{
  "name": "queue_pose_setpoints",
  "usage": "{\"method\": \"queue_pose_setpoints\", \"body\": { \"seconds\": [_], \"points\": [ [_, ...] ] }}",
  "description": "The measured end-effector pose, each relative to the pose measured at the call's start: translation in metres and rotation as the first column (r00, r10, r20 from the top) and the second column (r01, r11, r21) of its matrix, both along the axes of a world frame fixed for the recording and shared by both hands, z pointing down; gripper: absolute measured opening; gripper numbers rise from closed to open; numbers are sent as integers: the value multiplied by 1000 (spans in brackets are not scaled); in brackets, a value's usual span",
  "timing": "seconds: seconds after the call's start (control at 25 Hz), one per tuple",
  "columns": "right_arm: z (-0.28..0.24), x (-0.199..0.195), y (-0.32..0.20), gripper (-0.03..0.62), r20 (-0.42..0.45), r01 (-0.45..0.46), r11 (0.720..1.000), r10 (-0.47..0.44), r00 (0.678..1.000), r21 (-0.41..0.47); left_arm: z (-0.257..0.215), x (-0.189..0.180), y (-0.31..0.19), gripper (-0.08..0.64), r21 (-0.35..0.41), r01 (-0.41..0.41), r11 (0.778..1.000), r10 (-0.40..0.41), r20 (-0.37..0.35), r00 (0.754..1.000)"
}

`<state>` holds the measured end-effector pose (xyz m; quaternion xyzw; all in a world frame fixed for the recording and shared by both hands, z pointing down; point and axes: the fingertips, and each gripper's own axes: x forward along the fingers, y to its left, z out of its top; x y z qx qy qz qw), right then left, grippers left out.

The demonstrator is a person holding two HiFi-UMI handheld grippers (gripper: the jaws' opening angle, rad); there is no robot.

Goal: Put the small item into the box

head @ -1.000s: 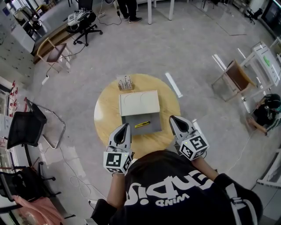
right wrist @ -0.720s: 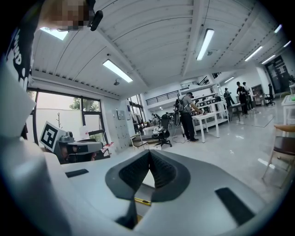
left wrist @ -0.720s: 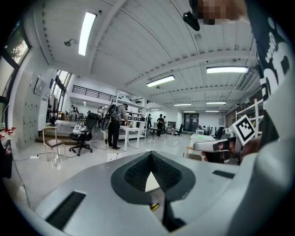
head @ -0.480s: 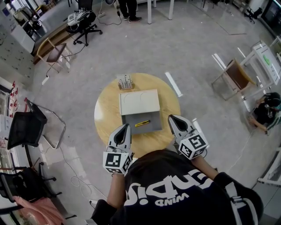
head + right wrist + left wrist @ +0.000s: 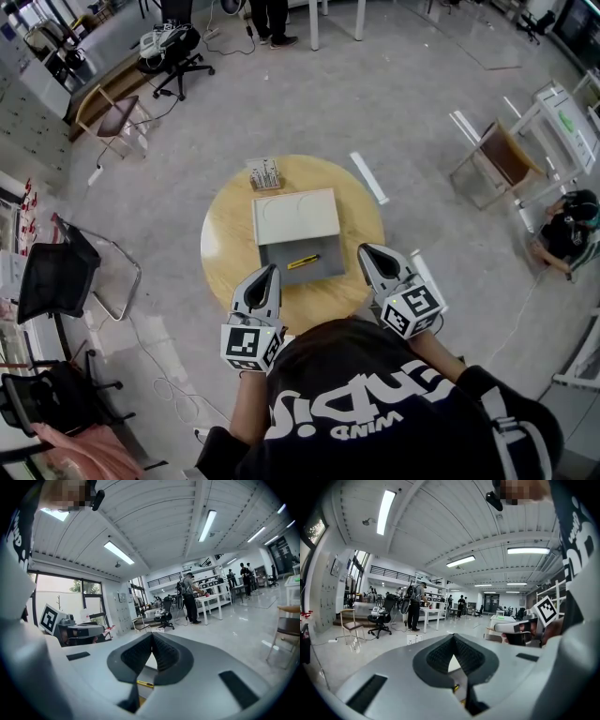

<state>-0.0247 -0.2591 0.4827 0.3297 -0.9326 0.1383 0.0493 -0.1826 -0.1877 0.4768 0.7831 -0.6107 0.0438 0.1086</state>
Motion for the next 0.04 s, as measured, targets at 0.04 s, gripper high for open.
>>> {"method": "queue_pose_setpoints", "body": {
  "seconds": [0.04],
  "points": [
    [0,-2,1,3,1,0,1000,0,1000,0,0,-1,1,9,-1,-1,1000,1,1,1000]
  ]
}}
